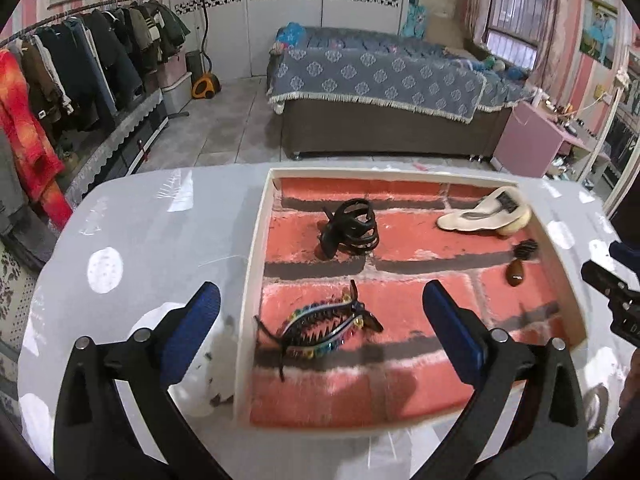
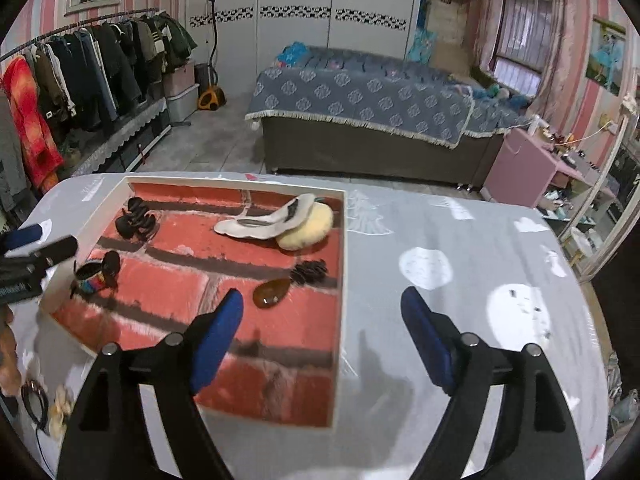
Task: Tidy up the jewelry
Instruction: 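Withdraw both tools from the tray back toward the remaining jewelry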
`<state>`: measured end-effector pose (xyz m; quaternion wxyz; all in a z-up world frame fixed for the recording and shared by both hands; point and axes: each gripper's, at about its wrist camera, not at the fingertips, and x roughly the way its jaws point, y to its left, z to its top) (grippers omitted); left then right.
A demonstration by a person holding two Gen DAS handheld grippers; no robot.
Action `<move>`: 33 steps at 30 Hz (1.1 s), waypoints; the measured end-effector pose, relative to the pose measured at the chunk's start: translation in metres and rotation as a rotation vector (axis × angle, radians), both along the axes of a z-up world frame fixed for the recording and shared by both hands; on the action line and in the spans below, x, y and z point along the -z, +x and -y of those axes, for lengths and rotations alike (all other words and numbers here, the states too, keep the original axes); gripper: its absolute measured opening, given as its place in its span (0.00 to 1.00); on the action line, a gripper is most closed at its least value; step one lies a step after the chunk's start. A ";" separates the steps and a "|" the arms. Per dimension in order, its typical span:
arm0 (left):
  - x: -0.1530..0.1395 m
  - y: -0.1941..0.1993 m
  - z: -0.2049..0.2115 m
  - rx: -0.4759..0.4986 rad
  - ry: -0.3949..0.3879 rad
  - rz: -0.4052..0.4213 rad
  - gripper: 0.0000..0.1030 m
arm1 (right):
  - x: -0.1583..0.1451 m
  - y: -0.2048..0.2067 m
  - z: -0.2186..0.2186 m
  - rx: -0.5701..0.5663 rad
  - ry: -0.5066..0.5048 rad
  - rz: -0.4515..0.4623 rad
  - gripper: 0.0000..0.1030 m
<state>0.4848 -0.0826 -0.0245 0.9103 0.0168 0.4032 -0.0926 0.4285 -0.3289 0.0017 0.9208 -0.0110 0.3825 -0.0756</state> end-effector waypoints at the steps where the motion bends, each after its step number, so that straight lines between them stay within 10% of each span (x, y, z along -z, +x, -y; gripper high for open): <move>1: -0.004 -0.005 -0.002 -0.003 -0.001 0.008 0.95 | -0.003 -0.006 0.001 0.000 0.000 0.006 0.78; 17: -0.035 -0.117 -0.046 0.001 0.090 0.125 0.95 | -0.020 -0.111 -0.002 0.023 -0.066 0.108 0.87; 33: -0.001 -0.194 -0.065 0.035 0.099 0.100 0.95 | 0.006 -0.188 -0.008 0.042 -0.078 0.097 0.87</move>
